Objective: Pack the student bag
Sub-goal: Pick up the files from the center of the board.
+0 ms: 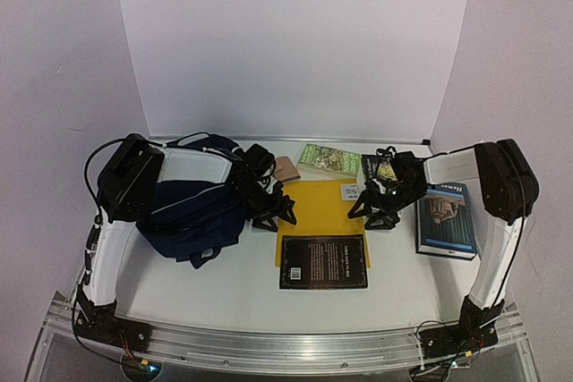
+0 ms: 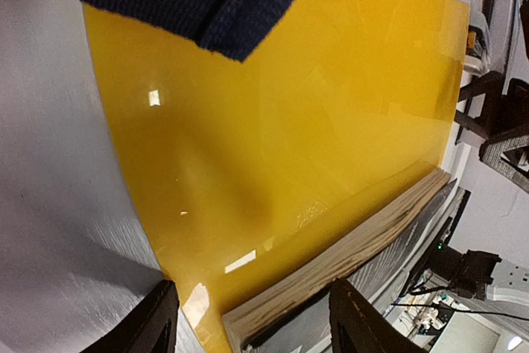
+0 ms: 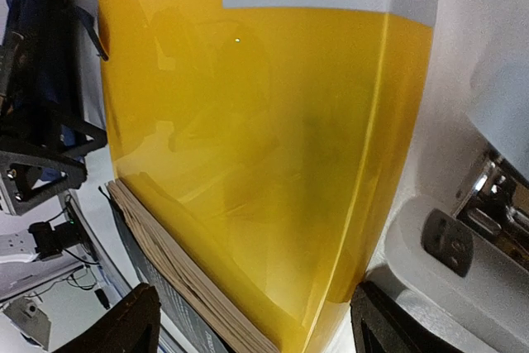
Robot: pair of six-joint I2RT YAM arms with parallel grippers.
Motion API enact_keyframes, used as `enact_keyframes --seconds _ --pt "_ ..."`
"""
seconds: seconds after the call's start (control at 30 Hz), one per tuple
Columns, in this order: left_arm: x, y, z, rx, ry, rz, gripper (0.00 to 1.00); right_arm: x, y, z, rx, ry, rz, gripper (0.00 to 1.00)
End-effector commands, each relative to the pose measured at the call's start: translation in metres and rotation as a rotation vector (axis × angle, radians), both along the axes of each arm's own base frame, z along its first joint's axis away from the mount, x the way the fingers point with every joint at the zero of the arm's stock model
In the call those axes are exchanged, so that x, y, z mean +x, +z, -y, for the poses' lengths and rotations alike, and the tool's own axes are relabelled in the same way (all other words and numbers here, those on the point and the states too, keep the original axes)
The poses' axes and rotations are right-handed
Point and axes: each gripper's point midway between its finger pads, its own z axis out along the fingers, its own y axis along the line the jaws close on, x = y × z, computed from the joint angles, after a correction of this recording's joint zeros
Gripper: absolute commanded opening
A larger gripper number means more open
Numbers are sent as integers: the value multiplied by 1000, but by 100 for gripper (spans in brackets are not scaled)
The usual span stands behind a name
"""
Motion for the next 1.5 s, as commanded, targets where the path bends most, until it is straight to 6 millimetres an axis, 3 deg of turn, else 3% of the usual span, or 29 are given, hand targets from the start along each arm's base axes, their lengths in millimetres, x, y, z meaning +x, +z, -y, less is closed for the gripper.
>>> enact_keyframes --seconds 0.0,0.2,0.43,0.63,0.77,0.9,1.07,1.17,1.37,1.47 --pt "-8 -37 6 22 -16 -75 60 -4 -32 -11 43 -49 -82 78" --pt "-18 -54 8 -6 -31 -120 55 11 14 -35 206 -45 10 69" --pt "-22 -58 9 -24 -51 -132 53 -6 66 -75 329 69 66 48" --pt "-23 -57 10 -28 -60 -129 51 -19 87 -76 338 89 111 39" --pt "-23 -52 9 -31 -61 -118 50 -29 89 -68 300 80 147 27" --pt "-21 -45 10 -44 -68 -94 48 -37 90 -64 288 90 163 21" --pt "-20 -42 14 -66 -80 -86 48 -51 116 -81 351 155 185 21" --pt "-18 -42 17 -79 -81 -78 48 -59 120 -94 376 203 187 24" --pt "-18 -43 18 -85 -84 -79 49 -59 122 -102 404 223 169 39" --pt "-19 -43 17 -84 -84 -81 49 -56 129 -106 420 227 171 51"
